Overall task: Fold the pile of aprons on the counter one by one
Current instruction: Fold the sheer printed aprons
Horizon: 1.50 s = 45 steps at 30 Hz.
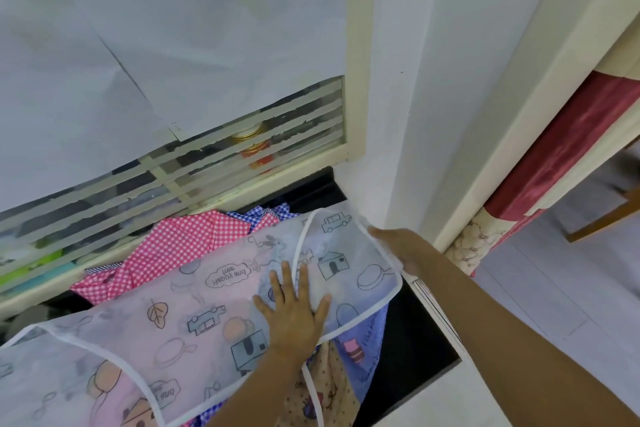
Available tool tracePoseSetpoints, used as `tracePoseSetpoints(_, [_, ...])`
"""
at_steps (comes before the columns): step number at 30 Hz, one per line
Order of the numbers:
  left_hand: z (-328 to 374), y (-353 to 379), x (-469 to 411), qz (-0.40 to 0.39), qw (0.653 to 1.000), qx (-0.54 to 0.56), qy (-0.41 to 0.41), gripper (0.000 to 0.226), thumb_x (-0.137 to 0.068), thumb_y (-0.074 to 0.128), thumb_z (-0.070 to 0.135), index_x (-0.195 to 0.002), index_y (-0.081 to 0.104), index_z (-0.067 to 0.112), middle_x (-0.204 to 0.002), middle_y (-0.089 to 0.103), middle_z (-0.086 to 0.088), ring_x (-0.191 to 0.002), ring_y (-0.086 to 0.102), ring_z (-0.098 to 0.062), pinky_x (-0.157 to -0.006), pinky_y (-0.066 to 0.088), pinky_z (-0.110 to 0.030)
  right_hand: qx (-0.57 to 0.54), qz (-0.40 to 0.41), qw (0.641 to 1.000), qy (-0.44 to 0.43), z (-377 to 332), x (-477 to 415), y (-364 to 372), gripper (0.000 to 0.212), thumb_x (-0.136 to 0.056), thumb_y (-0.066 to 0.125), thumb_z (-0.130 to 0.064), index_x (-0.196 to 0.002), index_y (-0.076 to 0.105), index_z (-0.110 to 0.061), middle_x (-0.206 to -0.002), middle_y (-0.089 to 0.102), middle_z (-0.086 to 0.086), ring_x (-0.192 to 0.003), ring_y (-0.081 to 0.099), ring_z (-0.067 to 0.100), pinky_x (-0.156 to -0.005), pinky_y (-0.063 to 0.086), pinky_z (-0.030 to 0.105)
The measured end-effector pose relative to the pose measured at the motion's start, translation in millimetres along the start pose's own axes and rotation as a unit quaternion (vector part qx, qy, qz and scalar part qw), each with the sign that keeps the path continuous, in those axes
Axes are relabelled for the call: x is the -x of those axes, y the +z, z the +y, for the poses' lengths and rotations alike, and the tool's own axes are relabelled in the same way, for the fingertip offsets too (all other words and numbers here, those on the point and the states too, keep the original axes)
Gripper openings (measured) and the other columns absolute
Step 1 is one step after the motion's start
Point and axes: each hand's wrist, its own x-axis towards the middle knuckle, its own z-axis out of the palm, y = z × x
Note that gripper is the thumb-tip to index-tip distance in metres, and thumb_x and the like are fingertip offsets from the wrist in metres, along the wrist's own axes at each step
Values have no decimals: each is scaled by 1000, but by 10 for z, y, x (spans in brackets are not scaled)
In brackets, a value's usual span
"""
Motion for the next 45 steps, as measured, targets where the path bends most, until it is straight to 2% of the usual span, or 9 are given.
tracePoseSetpoints(4, [17, -11, -32, -20, 999, -27, -24, 85, -87, -6, 74, -154, 5, 22, -160, -3, -12, -146, -6, -33, -103, 6, -72, 106, 130, 980, -105, -69, -323, -66, 47, -80, 71, -7, -124, 54, -3, -120, 58, 13, -95, 57, 21, -81, 44, 30])
tracePoseSetpoints(7, [47, -75, -57, -8, 1000, -30, -5, 94, -75, -10, 83, -150, -11, 27, -155, -21, -12, -140, -27, -32, -104, -11, -66, 202, 33, 971, -126, -150, -414, -8, 49, -86, 55, 2, -132, 50, -12, -132, 47, 6, -114, 52, 26, -83, 42, 29])
tracePoseSetpoints(16, [203, -109, -117, -28, 994, -58, 84, 97, -73, 33, 80, -151, -3, 35, -158, 11, -15, -141, 14, -45, -96, 16, -69, 202, 6, 969, -142, -116, -512, -139, 22, -87, 60, -3, -108, 54, -7, -113, 55, 6, -85, 54, 21, -69, 44, 27])
tracePoseSetpoints(21, [164, -52, -119, -32, 995, -20, 92, 88, -64, 9, 83, -121, -50, 51, -142, -50, -1, -138, -35, -32, -103, -22, -56, 167, -131, 969, -128, -63, -547, -74, 75, -90, 54, -3, -150, 19, -32, -141, 26, -16, -113, 58, 25, -95, 50, 40])
tracePoseSetpoints(26, [129, 7, -150, -20, 995, -23, 97, 85, -69, 13, 82, -123, -47, 53, -138, -54, 8, -132, -45, -23, -99, -30, -53, 229, -61, 966, -105, -123, -647, 51, 39, -94, 49, -10, -132, 46, -14, -122, 52, 7, -106, 56, 26, -91, 50, 38])
tracePoseSetpoints(30, [75, 20, -138, -17, 994, -56, 89, 93, -74, 32, 78, -151, -3, 40, -160, 1, -10, -144, -9, -30, -109, -10, -60, 398, -29, 907, -135, -158, -649, 0, 13, -88, 52, -7, -78, 60, -9, -85, 57, 5, -88, 53, 25, -68, 41, 25])
tracePoseSetpoints(34, [182, -28, -213, -35, 993, -109, 36, 84, -70, 28, 76, -138, 43, 29, -144, 46, -15, -134, 30, -41, -81, 37, -74, 519, 9, 844, -137, -219, -553, -206, 42, -86, 63, -38, -56, 44, -17, -63, 44, -3, -65, 45, 16, -57, 30, 26])
tracePoseSetpoints(39, [289, -158, -235, -96, 991, -95, 9, 85, -88, 36, 69, -152, -6, 34, -156, -26, -8, -139, -29, -37, -104, -3, -74, 490, -16, 869, -74, -487, -152, -639, 41, -93, 55, -36, -60, 56, -13, -56, 62, -4, -49, 53, 3, -58, 38, 17])
tracePoseSetpoints(45, [469, -487, -260, -112, 992, 51, -4, 67, -91, 45, 53, -148, 30, 22, -160, 12, -10, -145, 8, -33, -115, 12, -49, 193, -177, 964, -47, -873, 726, -727, 22, -99, 47, -16, -89, 60, -1, -77, 70, 15, -74, 68, 23, -73, 57, 29])
